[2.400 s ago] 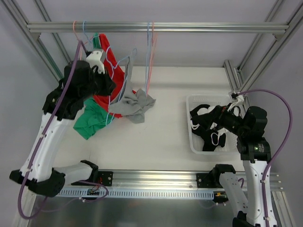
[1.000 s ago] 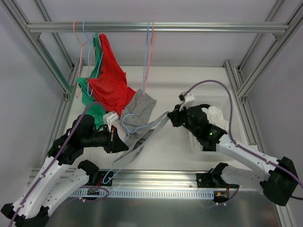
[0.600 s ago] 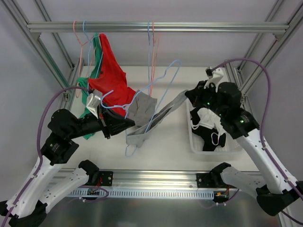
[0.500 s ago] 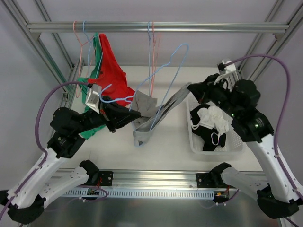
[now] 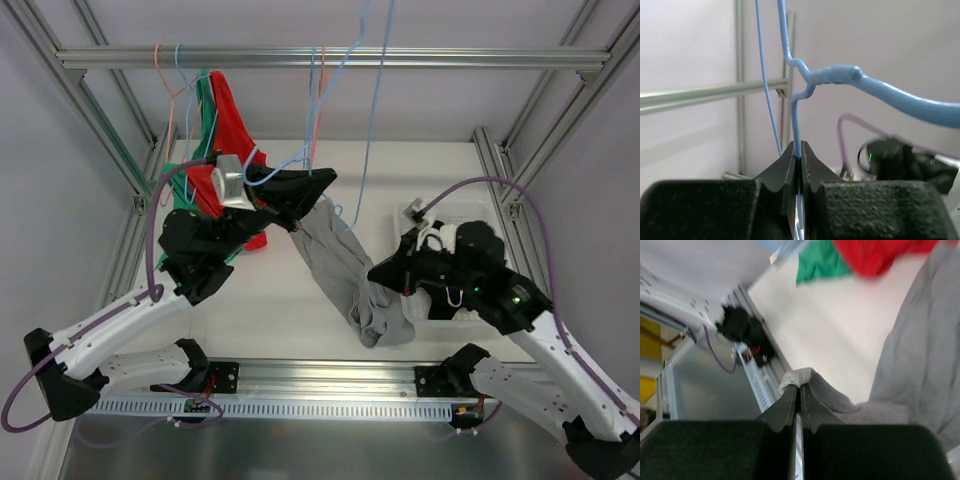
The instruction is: Remove the tank top from the hanger
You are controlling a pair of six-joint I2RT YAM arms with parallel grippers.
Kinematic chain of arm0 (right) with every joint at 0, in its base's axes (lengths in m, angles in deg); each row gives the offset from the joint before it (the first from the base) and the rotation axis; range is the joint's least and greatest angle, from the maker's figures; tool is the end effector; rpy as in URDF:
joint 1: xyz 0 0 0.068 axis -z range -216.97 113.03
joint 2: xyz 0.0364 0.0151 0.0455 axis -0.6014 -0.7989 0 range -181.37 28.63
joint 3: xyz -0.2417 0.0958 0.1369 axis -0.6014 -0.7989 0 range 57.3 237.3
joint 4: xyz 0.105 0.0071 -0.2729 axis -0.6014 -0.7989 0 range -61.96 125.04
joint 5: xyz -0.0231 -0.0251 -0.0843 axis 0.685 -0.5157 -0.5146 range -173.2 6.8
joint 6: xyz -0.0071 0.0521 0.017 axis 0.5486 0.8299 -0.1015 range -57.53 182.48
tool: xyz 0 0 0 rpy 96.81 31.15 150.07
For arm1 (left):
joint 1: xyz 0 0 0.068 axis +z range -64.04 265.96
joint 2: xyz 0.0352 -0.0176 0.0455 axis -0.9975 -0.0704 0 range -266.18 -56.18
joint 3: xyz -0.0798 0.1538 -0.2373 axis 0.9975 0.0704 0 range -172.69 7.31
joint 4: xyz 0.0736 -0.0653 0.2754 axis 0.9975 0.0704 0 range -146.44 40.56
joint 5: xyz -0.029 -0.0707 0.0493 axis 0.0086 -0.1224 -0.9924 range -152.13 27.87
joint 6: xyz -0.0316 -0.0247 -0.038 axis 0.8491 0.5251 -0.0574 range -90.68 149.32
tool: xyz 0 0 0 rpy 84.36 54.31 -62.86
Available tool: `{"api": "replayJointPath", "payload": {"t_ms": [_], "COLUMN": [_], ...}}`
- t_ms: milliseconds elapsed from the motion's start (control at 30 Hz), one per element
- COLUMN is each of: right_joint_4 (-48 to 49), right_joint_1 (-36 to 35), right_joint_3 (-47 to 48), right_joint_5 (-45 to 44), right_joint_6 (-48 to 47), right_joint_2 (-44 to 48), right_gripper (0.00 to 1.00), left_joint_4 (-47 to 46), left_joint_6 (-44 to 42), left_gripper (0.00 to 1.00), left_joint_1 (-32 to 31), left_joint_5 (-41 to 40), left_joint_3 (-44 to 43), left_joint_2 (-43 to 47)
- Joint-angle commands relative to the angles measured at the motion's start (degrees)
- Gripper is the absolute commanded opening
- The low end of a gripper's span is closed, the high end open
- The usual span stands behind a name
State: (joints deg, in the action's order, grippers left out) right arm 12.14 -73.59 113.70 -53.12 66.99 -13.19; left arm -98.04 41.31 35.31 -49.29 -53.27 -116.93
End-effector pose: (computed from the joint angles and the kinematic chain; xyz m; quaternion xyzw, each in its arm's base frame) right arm 0.1223 0.1144 0.4167 -0.3651 0.6552 0.4057 0.5223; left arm 0.1466 -0.1920 0.4952 0.2315 0.3519 -0.5102 0.7499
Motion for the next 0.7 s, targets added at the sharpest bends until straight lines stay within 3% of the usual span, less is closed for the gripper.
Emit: {"api": "replayJointPath", "payload": {"t_ms": [0,100,233,333,467,500,533,567,667], "right_joint_4": [4.69,8.30,8.57,8.39,8.22,8.13,7.43,7.17,7.25], "right_joint_1": [-6.87,-11.01,-12.33,-12.16,-10.93,-9.97,-9.70,-9.70,-9.61], "right_joint_3": [-7.43,-10.08,-9.38,-6.40,-0.34,1.93,2.83,3.27,3.19], "right_joint_5": [-5.81,-11.35,-25.58,-33.91,-38.52,-37.57,-37.90,-38.78,-41.24], "right_joint_6": [2.95,4.10,3.49,2.43,0.67,0.41,0.84,1.46,2.25], "right_joint_2": [-1.59,-5.63,-12.21,-19.07,-28.73,-32.15,-33.31,-33.76,-32.10], "right_gripper": [0.00,0.00,0.00,0.00,0.02,0.08,0.24,0.60,0.85], "left_joint_4": [-5.88,10.45,32.49,41.05,55.36,57.58,59.51,61.19,66.12], "left_joint_6": [-6.10,-5.13,-1.45,1.44,6.28,9.42,10.85,11.91,13.85], "left_gripper": [0.00,0.00,0.00,0.00,0.00,0.00,0.00,0.00,0.00], "left_joint_1": [-0.41,-0.41,-0.41,-0.41,-0.41,-0.41,-0.41,-0.41,-0.41], "left_joint_5": [-7.39,-8.97,-17.22,-23.97,-32.93,-34.97,-36.64,-38.31,-39.99], "left_joint_3": [2.22,1.69,5.28,8.79,11.18,11.01,10.92,10.83,9.08], "left_joint_2": [8.95,15.82,24.96,31.29,35.26,35.18,34.83,33.78,29.57]}}
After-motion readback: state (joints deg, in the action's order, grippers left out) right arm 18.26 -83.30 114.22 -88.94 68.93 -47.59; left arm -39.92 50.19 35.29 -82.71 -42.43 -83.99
